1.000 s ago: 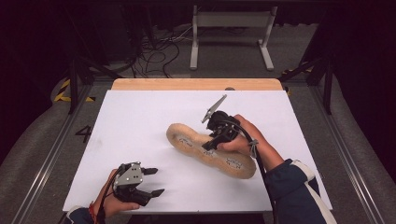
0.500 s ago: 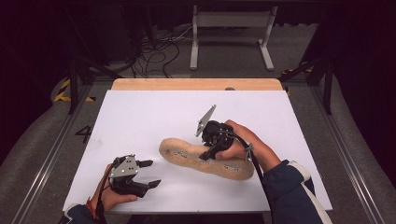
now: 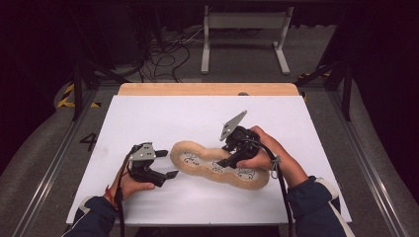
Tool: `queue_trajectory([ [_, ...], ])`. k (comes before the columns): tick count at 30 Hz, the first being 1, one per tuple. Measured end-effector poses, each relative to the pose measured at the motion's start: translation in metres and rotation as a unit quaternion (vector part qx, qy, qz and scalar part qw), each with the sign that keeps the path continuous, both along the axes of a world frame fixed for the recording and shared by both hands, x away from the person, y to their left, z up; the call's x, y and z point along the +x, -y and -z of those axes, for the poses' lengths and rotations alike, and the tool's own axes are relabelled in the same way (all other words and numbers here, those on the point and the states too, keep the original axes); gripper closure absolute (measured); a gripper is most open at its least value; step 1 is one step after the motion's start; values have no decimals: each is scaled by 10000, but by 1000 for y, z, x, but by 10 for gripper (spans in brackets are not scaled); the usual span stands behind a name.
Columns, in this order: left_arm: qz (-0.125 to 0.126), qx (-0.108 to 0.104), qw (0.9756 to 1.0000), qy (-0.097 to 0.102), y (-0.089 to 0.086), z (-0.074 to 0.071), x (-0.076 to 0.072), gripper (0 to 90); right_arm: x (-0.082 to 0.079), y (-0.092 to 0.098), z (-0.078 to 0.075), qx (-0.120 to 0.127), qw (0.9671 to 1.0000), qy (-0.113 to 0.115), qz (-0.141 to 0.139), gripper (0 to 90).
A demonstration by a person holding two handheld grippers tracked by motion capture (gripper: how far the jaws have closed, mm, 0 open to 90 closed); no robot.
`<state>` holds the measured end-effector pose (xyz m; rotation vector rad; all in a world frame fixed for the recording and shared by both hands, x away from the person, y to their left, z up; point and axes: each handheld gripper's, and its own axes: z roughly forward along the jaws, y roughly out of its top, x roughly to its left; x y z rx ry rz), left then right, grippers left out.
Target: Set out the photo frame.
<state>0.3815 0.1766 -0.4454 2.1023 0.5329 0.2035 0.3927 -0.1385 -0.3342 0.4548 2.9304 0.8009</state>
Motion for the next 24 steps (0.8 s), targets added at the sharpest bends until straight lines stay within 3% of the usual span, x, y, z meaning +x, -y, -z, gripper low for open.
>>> queue_trajectory([
  [4, 86, -26, 10000, -12, 7, -1, 5, 157, -4, 11, 0, 183, 9998, 106, 60, 484],
  [5, 85, 57, 9999, 13, 10, -1, 7, 157, -5, 14, 1, 203, 9996, 130, 116, 474],
  [8, 57, 19, 10000, -42, 16, -1, 13, 157, -9, 24, 3, 150, 9984, 323, 442, 408],
  [13, 118, -61, 9999, -109, 25, 0, 22, 169, -15, 46, 5, 423, 9960, 374, 689, 419],
  [20, 121, -64, 9999, 13, 30, -4, 24, 200, -31, 70, 11, 561, 9888, 718, 1179, 386],
  [22, 62, -72, 10000, 17, 29, -4, 24, 218, -39, 77, 14, 678, 9836, 976, 1361, 377],
  [24, 59, -87, 9999, 33, 29, -5, 24, 240, -45, 84, 16, 879, 9805, 1005, 1443, 377],
])
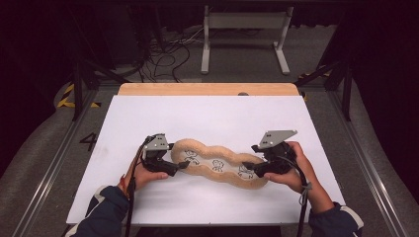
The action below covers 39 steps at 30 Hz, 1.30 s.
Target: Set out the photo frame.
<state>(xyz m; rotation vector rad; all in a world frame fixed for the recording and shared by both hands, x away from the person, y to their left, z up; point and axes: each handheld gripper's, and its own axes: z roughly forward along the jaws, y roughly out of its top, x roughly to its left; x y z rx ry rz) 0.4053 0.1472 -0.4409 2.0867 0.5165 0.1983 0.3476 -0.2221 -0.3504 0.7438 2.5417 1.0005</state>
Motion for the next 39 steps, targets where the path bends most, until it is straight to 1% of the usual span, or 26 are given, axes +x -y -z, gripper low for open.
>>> queue_trajectory([
  [1, -19, 24, 10000, 26, 0, 0, 0, 249, -4, 4, 2, 43, 9999, 67, 96, 375],
  [3, -31, 45, 10000, 42, 1, -1, -1, 278, -9, 12, 6, 150, 9995, 116, 248, 368],
  [4, -31, 31, 10000, 24, 1, -1, -1, 286, -11, 14, 8, 152, 9994, 132, 294, 364],
  [5, -23, 43, 10000, 54, 0, -1, -1, 294, -14, 17, 10, 156, 9991, 176, 367, 358],
  [6, -23, 43, 10000, 54, 0, -1, -1, 307, -14, 17, 10, 156, 9991, 176, 367, 358],
  [7, -22, 20, 10000, 39, -1, -1, 0, 320, -19, 23, 14, 285, 9983, 212, 460, 346],
  [8, -46, 22, 10000, 66, -2, -2, 0, 331, -21, 26, 16, 376, 9976, 259, 527, 346],
  [10, -48, 23, 9999, 98, -3, -3, -1, 355, -25, 31, 20, 579, 9962, 243, 611, 360],
  [12, -56, 14, 9999, 127, -4, -5, -1, 377, -26, 32, 22, 618, 9956, 258, 653, 362],
  [14, -58, 18, 9998, 183, -6, -6, -2, 385, -29, 36, 28, 691, 9941, 296, 786, 377],
  [15, -87, 30, 9998, 200, -7, -6, -3, 396, -30, 39, 31, 787, 9929, 267, 854, 381],
  [16, -87, 30, 9998, 200, -7, -6, -3, 424, -30, 39, 31, 787, 9929, 267, 854, 381],
  [17, -87, 36, 9997, 210, -7, -7, -2, 424, -32, 42, 35, 972, 9905, 228, 940, 398],
  [18, -95, 37, 9997, 207, -7, -7, -3, 429, -33, 44, 37, 1055, 9895, 229, 966, 405],
  [19, -106, 44, 9997, 217, -8, -7, -3, 440, -35, 45, 40, 1085, 9885, 241, 1025, 416],
  [21, -136, 38, 9997, 223, -9, -7, -3, 471, -38, 45, 45, 1102, 9879, 288, 1049, 448],
  [23, -129, 17, 9997, 209, -10, -7, -4, 483, -42, 46, 50, 1220, 9862, 314, 1076, 504],
  [26, -99, 4, 9997, 207, -11, -7, -4, 476, -45, 46, 57, 1180, 9861, 352, 1118, 531],
  [30, -112, 18, 9997, 225, -13, -7, -7, 484, -48, 46, 62, 1303, 9840, 387, 1151, 589],
  [32, -108, 15, 9997, 226, -14, -7, -8, 500, -49, 46, 63, 1291, 9840, 416, 1156, 600],
  [33, -116, 32, 9996, 243, -14, -7, -8, 507, -50, 45, 64, 1294, 9833, 459, 1192, 616],
  [37, -163, 37, 9995, 264, -15, -6, -9, 544, -49, 44, 65, 1273, 9835, 484, 1190, 626],
  [39, -178, 46, 9995, 276, -16, -6, -11, 569, -47, 44, 66, 1277, 9829, 500, 1226, 629],
])
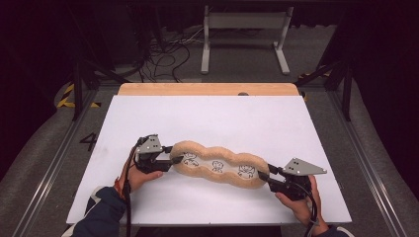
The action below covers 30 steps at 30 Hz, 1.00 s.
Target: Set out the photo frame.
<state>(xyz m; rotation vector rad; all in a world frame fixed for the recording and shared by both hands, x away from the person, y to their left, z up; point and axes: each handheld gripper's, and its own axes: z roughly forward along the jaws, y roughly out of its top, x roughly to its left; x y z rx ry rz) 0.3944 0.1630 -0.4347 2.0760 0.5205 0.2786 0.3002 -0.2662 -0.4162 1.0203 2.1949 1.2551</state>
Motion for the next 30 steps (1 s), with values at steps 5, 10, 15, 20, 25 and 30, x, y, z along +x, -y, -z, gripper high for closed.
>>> queue_trajectory([
  [5, -9, 62, 10000, 58, -1, 0, -3, 603, 3, 0, 1, 13, 10000, 30, 9, 633],
  [10, 1, 92, 9999, 56, -3, -1, -9, 614, 7, 1, 2, 43, 10000, 53, 21, 635],
  [15, -2, 129, 9999, 101, -4, 0, -15, 614, 13, 2, 2, 30, 10000, 83, 5, 635],
  [20, -26, 123, 9999, 104, -6, 0, -22, 613, 19, 2, 2, 0, 9999, 105, -46, 637],
  [25, -71, 119, 9998, 114, -6, 1, -28, 611, 24, 1, 2, -37, 9999, 130, -50, 640],
  [30, -89, 159, 9997, 151, -6, 1, -33, 610, 27, 0, 3, -70, 9999, 141, -58, 640],
])
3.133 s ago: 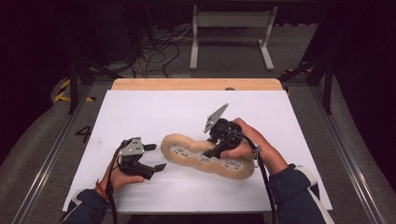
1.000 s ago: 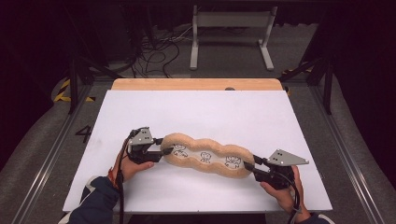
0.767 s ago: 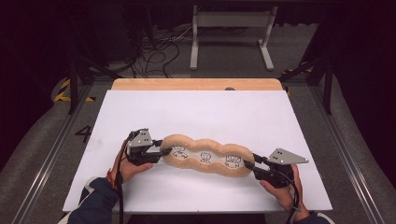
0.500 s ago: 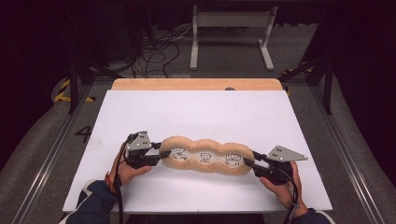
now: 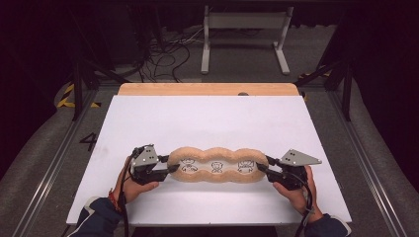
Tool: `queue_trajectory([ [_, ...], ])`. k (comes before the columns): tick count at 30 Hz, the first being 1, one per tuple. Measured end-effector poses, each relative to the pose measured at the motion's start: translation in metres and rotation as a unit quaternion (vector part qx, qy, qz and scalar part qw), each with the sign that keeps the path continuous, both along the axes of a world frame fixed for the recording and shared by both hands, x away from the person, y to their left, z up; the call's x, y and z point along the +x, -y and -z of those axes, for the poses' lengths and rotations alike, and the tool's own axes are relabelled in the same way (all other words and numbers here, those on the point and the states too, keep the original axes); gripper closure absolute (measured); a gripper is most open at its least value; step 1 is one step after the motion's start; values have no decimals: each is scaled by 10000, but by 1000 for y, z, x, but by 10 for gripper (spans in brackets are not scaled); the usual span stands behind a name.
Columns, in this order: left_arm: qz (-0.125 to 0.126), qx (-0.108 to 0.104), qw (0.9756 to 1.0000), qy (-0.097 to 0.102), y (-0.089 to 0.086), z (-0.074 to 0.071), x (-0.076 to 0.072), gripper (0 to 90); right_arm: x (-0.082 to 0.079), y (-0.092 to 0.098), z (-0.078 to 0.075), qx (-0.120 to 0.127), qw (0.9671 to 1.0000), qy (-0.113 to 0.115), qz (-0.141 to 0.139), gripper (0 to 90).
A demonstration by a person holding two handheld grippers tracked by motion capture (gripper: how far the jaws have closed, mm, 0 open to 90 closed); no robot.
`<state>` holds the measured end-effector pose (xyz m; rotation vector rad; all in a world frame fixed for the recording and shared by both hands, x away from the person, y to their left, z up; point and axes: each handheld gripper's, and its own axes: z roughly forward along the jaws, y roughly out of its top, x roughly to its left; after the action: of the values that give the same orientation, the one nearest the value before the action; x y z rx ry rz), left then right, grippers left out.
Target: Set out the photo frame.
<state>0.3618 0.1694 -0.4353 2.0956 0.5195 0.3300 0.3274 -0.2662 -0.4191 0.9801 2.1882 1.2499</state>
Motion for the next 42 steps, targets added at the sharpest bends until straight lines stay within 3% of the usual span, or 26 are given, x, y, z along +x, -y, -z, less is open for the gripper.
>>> queue_trajectory([
  [27, -81, 64, 9999, 93, 4, 0, 0, 596, 1, -3, 1, -87, 9999, 49, 24, 625],
  [39, -240, 109, 9995, 159, 1, -2, -3, 500, -1, -1, -2, -186, 9998, 102, -23, 604],
  [42, -303, 195, 9992, 184, 4, -2, -4, 455, -2, -3, -3, -302, 9994, 155, 118, 535],
])
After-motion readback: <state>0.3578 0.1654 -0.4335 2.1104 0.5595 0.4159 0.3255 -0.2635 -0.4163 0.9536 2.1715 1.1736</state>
